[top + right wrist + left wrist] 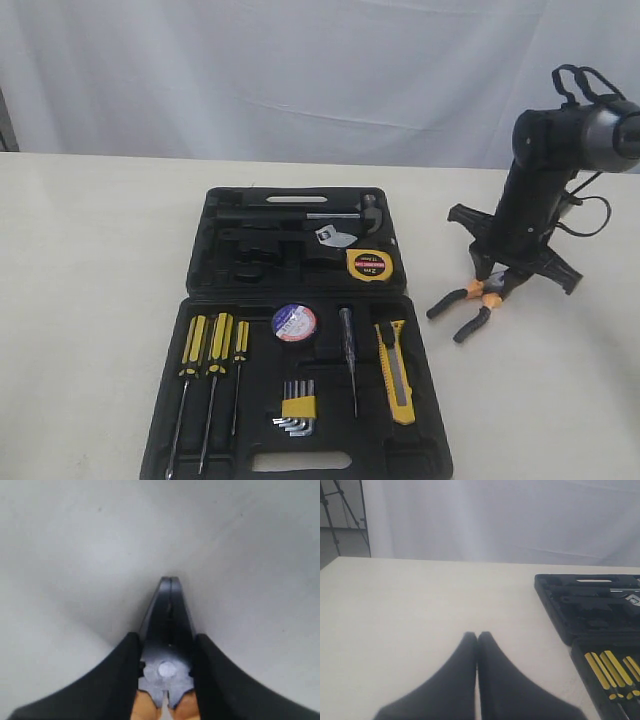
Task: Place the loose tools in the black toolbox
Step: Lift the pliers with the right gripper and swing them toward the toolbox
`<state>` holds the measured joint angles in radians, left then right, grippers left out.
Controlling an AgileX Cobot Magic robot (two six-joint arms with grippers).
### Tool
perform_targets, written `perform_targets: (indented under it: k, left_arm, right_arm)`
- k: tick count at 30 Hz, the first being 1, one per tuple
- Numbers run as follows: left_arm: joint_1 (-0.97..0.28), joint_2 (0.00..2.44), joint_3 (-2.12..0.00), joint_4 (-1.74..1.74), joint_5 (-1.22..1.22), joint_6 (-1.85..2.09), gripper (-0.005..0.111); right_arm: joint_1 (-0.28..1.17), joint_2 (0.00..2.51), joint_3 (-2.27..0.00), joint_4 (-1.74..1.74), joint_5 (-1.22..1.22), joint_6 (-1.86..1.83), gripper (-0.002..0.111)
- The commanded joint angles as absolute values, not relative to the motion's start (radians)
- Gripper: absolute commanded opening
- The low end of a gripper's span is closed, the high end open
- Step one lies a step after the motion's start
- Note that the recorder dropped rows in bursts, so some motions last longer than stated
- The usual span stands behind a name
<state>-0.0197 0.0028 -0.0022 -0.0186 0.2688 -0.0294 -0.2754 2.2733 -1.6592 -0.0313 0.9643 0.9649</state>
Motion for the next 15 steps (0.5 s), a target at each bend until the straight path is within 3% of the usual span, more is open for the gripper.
perform_targets:
  k: [1, 15]
  left_arm:
    - [-0.022, 0.0, 0.0, -0.021, 0.269, -0.03, 0.0]
    - [-0.022, 0.0, 0.0, -0.021, 0.269, -0.03, 0.0]
  right_arm:
    - [-0.285, 2.275, -1.661, -0.051, 0.919, 1.06, 0.0]
    - [-0.285, 2.275, -1.661, -0.107, 0.917, 1.054, 0.0]
